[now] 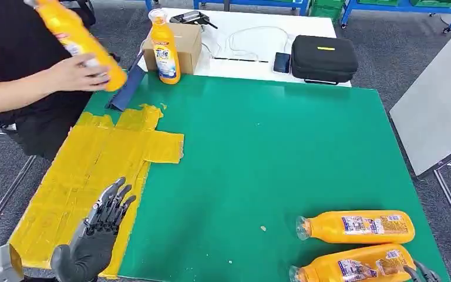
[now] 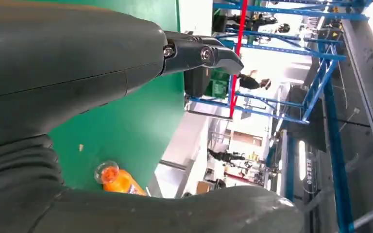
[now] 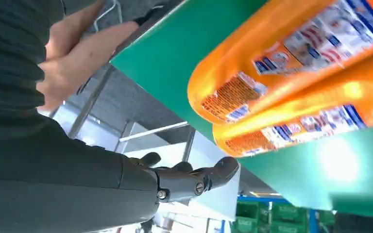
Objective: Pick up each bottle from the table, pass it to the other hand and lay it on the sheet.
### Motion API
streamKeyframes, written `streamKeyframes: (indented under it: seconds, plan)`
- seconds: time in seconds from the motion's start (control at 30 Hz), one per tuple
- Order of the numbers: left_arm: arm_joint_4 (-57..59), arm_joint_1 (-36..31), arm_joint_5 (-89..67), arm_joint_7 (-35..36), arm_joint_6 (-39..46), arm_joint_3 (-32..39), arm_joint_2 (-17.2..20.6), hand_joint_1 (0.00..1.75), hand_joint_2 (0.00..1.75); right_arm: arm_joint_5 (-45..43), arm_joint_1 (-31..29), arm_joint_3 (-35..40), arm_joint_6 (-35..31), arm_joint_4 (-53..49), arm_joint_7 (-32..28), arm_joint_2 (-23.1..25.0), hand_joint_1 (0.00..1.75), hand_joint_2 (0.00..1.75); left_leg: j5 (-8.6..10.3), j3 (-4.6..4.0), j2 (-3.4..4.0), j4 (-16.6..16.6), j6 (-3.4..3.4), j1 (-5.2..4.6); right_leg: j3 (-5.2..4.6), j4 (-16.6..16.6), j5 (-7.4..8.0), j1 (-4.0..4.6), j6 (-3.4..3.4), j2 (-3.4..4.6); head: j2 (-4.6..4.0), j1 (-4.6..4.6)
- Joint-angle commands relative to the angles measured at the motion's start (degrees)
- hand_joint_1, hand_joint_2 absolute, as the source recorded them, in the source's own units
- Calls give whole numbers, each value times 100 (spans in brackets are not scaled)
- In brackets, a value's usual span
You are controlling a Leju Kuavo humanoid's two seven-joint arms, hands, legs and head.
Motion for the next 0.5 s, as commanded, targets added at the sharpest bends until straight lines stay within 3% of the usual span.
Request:
streamKeyframes:
  seconds: [0.03,0.5]
  plan:
    - [292,-74,12,-145,-64,-72,227,0,0,-279,-364,123,282,736,-731,-340,0,175,0,10,25,-5,-12,7,14,-12,4,9,-10,-7,0,-2]
    - [283,-237,142,78,-74,-104,212,0,0,-193,-578,25,860,756,-1029,-223,0,175,0,13,22,-1,-17,11,20,-12,0,15,-15,-24,0,-2]
